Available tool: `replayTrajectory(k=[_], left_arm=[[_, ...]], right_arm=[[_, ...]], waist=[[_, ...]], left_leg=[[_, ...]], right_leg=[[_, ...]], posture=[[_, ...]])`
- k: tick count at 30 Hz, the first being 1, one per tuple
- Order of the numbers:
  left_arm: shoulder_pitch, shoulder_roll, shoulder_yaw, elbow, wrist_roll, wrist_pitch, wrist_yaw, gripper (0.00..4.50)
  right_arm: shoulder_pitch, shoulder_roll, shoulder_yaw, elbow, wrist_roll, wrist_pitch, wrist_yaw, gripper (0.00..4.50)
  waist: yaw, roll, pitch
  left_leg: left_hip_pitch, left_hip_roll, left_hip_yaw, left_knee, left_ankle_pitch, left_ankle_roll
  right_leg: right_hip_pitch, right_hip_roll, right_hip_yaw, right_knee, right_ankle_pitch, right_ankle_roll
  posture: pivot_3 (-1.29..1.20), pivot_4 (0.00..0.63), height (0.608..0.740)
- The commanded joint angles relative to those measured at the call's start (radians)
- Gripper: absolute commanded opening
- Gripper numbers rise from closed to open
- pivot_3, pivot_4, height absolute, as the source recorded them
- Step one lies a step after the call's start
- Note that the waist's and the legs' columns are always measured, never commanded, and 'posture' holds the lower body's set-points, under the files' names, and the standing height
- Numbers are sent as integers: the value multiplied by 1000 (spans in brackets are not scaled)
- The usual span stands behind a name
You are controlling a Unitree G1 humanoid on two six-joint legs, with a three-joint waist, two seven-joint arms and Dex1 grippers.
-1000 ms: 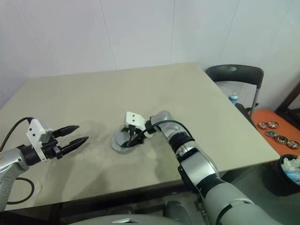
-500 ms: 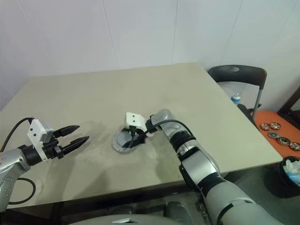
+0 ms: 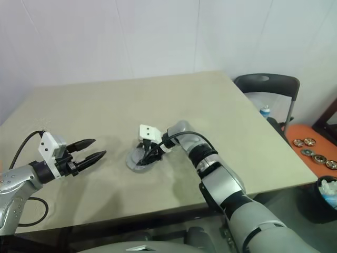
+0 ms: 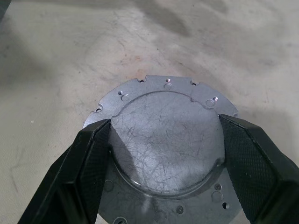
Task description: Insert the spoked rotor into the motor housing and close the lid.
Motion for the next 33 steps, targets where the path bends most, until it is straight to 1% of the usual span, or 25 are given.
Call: replayTrajectory(k=[1, 7, 10, 15, 18, 26, 30, 33], left_arm=[[-18, -5, -10, -34, 2, -8, 11, 3190], [-35, -14, -25, -25, 10, -13, 25, 3190], [-69, -30, -44, 11, 30, -19, 47, 3190], [-137, -102, -137, 147, 100, -40, 83, 3190], [-200, -154, -195, 217, 131, -71, 85, 2605], [-292, -222, -262, 315, 131, -63, 53, 40], [-307, -231, -313, 301, 115, 4, 9, 40], [-309, -223, -357, 325, 147, -6, -23, 40]], right_arm=[[47, -23, 60, 122, -91, 91, -24, 3210], [57, -46, 73, 106, -101, 46, -9, 3210], [59, -47, 69, 100, -96, 47, -1, 3210], [57, -43, 63, 98, -90, 47, -13, 3210], [60, -41, 61, 94, -87, 46, -18, 3210], [69, -41, 59, 88, -86, 46, -29, 3210], [71, -41, 58, 90, -87, 45, -42, 3210], [72, -40, 56, 88, -86, 47, -44, 3210]], waist=[[1, 1, 0], [3, 2, -1], [5, 2, -1], [5, 4, -2], [6, 3, -3], [4, 3, -3], [3, 3, -3], [2, 3, -3]], left_leg=[[0, 0, 0, 0, 0, 0], [0, 0, 0, 0, 0, 0], [0, 0, 0, 0, 0, 0], [0, -1, 0, 0, 0, 0], [0, -1, -1, 0, 0, 0], [-1, -1, -1, 0, 0, 0], [-1, -1, -1, 0, 0, 0], [-1, -1, -1, 0, 0, 0]], right_leg=[[0, 0, 0, 0, 0, 0], [0, 0, 0, 0, -1, 1], [1, 0, 0, -1, -1, 1], [1, -1, 0, -2, -1, 1], [1, -1, 0, -1, 0, 1], [1, -1, -1, -1, 0, 2], [1, -1, -1, -1, 0, 3], [1, -1, -1, -1, 0, 2]], posture=[[0, 0, 740], [0, 0, 740], [0, 0, 740], [0, 0, 740], [0, 0, 740], [0, 0, 740], [0, 0, 740], [0, 0, 740]])
